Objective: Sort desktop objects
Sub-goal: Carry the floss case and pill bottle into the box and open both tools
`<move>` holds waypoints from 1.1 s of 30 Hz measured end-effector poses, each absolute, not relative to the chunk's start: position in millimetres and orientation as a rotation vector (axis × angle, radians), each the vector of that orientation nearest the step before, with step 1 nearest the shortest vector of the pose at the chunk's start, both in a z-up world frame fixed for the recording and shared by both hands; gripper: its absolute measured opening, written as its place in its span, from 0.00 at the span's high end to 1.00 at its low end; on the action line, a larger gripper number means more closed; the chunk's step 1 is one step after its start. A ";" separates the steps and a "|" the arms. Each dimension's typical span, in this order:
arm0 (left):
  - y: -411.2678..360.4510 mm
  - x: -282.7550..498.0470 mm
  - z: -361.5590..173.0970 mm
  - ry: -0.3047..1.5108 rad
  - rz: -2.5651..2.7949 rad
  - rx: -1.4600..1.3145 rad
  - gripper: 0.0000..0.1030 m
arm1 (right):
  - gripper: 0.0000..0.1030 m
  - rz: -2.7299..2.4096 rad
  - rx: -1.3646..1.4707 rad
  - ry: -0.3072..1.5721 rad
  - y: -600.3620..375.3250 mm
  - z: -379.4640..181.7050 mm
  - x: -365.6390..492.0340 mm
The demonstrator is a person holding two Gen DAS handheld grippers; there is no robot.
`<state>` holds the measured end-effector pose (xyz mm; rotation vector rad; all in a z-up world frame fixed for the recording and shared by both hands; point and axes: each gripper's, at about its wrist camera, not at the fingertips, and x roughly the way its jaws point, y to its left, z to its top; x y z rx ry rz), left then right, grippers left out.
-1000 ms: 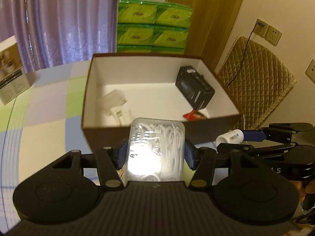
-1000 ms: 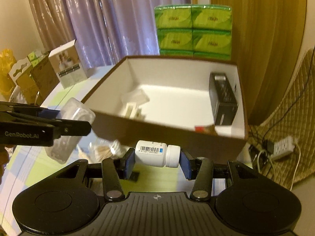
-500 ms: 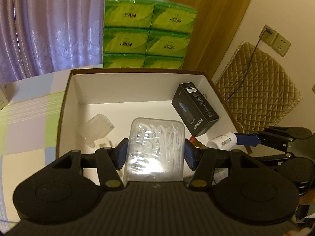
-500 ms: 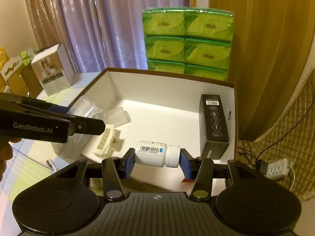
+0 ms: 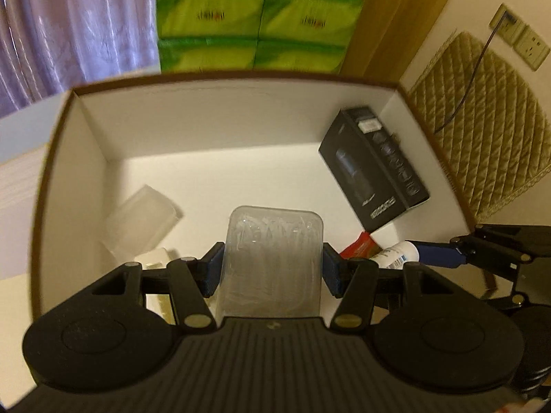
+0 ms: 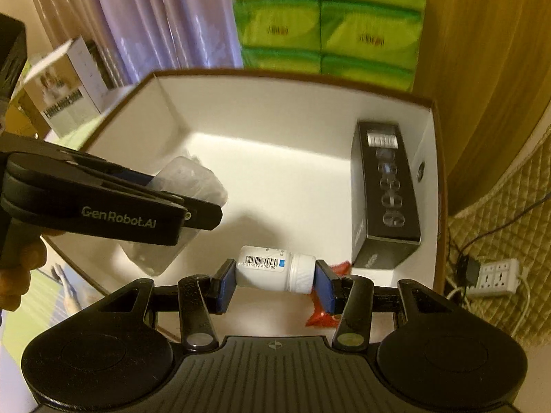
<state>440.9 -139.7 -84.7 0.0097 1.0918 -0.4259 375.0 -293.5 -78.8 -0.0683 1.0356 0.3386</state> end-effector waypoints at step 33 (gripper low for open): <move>-147.2 458.8 -110.3 1.196 -0.419 0.137 0.48 | 0.56 0.364 -0.108 1.128 -296.4 -100.9 388.7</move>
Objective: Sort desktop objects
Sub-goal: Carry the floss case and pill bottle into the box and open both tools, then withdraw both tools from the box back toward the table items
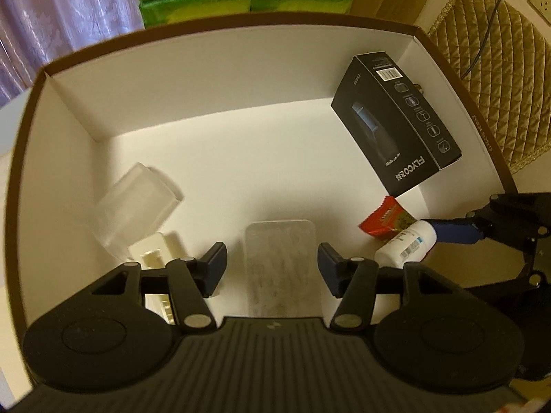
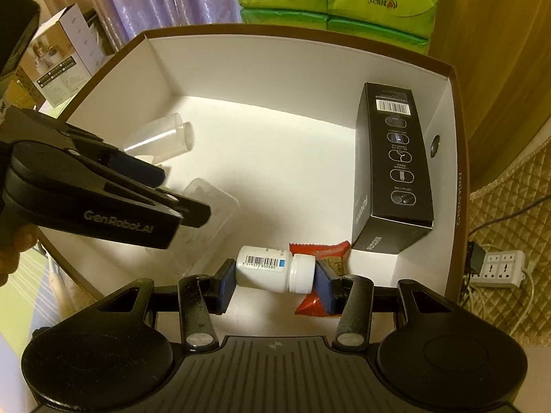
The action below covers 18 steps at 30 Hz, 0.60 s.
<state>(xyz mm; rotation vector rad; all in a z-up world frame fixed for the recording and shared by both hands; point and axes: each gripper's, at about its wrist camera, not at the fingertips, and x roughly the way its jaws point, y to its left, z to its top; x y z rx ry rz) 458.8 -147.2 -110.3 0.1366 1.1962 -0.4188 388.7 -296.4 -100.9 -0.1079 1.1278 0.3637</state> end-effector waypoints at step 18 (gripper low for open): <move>-125.7 424.6 -84.4 1.098 -0.360 0.217 0.26 | 0.14 0.358 -0.104 1.038 -293.5 -81.8 368.2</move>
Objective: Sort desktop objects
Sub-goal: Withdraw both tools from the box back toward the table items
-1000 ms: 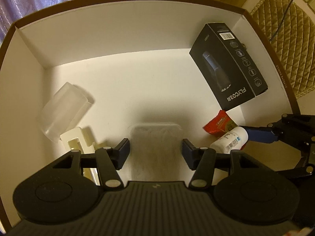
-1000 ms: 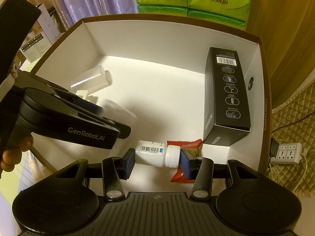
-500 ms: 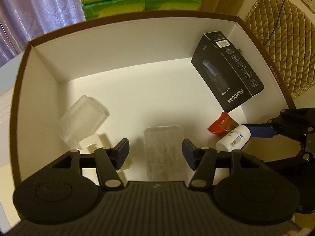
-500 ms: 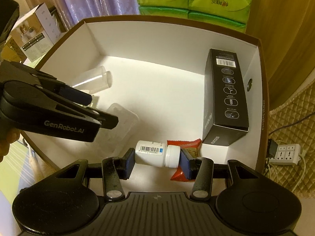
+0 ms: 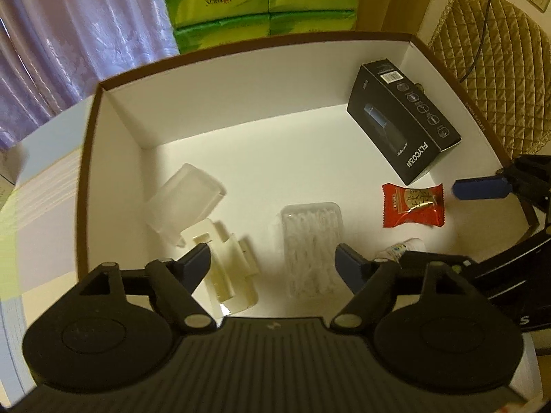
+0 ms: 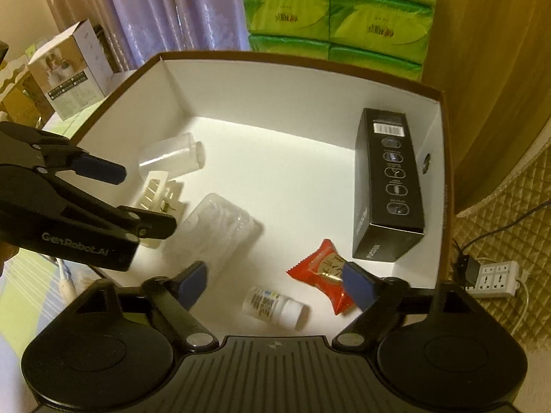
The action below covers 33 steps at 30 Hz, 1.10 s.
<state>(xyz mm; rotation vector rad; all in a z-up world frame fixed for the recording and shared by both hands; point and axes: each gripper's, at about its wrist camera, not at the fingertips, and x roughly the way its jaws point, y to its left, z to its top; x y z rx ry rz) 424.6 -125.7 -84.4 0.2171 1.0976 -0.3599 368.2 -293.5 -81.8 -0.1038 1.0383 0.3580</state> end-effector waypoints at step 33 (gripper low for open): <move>-83.8 313.9 2.7 0.911 -0.294 0.146 0.14 | 0.02 0.260 -0.007 0.797 -286.3 2.9 264.0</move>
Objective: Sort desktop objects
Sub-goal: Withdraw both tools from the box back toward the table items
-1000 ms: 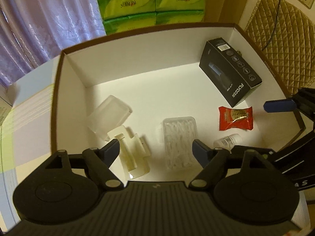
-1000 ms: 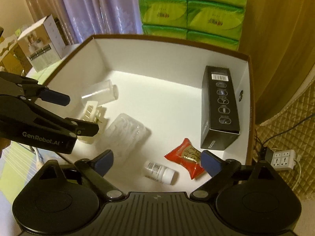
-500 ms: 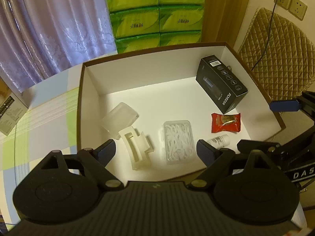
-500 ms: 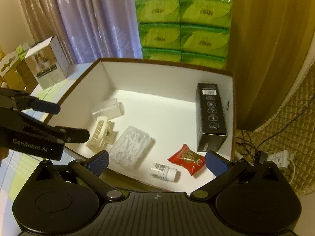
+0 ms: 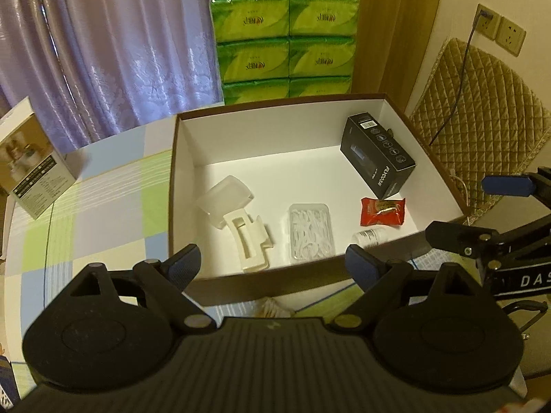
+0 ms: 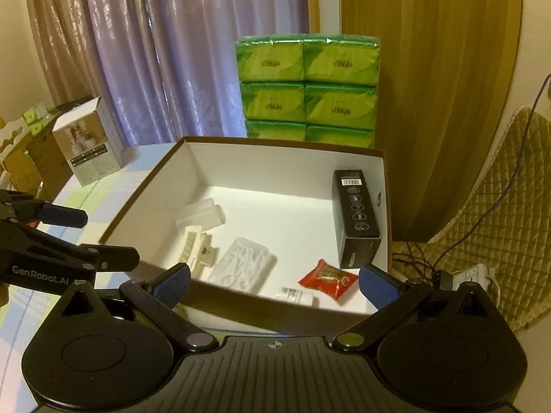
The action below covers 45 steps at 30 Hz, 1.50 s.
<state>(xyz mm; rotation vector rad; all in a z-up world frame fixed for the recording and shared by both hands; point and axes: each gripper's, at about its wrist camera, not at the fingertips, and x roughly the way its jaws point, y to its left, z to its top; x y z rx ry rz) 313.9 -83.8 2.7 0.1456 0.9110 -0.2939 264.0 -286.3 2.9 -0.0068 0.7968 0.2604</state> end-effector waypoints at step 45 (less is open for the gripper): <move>-13.5 174.9 -27.3 0.965 -0.161 0.065 0.13 | 0.02 0.238 0.030 0.927 -259.5 -20.9 151.0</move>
